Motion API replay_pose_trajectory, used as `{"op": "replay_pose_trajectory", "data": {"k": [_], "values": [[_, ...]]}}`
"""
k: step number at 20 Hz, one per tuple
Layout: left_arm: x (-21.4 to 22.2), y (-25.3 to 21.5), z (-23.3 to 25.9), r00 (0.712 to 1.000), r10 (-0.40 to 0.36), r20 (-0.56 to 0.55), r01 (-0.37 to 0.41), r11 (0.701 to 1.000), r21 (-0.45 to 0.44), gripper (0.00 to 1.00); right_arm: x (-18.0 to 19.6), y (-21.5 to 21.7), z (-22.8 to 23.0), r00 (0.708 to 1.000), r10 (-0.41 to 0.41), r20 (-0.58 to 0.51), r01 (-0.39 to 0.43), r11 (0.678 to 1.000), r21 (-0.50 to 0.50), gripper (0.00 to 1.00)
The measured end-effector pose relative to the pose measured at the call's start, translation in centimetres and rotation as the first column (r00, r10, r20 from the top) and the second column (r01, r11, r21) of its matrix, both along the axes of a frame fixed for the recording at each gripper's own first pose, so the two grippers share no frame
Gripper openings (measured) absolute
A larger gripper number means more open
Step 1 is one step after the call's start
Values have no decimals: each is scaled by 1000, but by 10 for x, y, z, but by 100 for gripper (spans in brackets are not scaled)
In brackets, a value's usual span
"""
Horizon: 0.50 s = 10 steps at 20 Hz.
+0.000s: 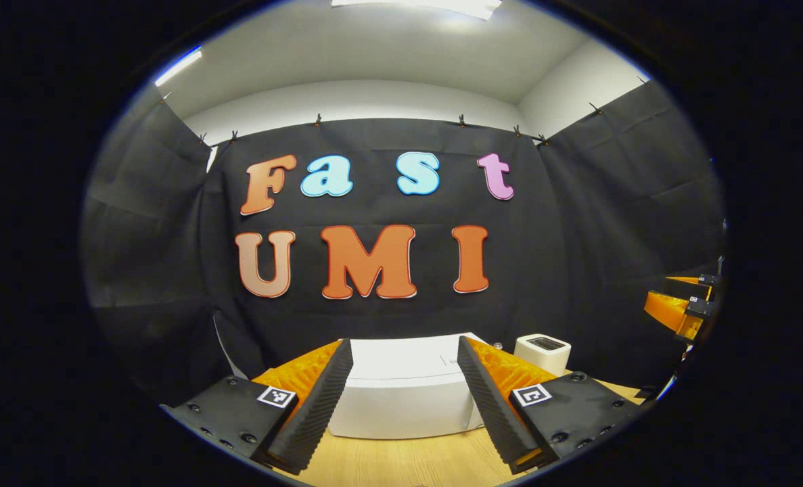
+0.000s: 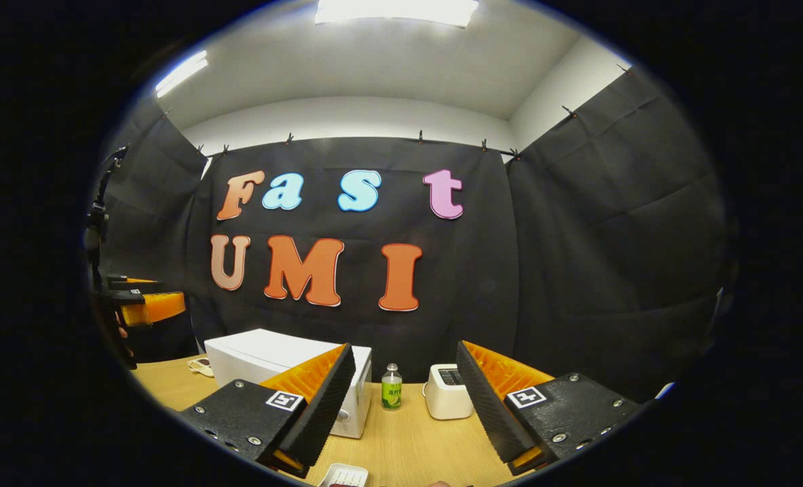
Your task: Open the microwave oven with the left hand, put the food in, and close the microwave oven.
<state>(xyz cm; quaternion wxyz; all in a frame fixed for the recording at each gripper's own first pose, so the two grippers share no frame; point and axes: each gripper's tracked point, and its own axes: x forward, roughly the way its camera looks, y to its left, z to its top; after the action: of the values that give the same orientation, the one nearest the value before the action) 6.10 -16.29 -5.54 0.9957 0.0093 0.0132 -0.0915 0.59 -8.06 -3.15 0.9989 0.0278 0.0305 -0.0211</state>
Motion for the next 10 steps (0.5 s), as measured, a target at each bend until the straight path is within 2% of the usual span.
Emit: {"op": "replay_pose_trajectory", "data": {"k": [1,5,10], "values": [[1,-12,-7,1000,-15,4,15,1000,-2,97,-2,-2,-8,1000,2,-8,-2,1000,1,94],[6,-52,-36,998,-50,24,50,999,-5,100,-9,-4,-36,999,17,-39,-16,1000,21,94],[16,-85,-72,996,-92,5,92,995,-29,98,-12,-8,-69,998,24,-64,-23,999,26,94]]}}
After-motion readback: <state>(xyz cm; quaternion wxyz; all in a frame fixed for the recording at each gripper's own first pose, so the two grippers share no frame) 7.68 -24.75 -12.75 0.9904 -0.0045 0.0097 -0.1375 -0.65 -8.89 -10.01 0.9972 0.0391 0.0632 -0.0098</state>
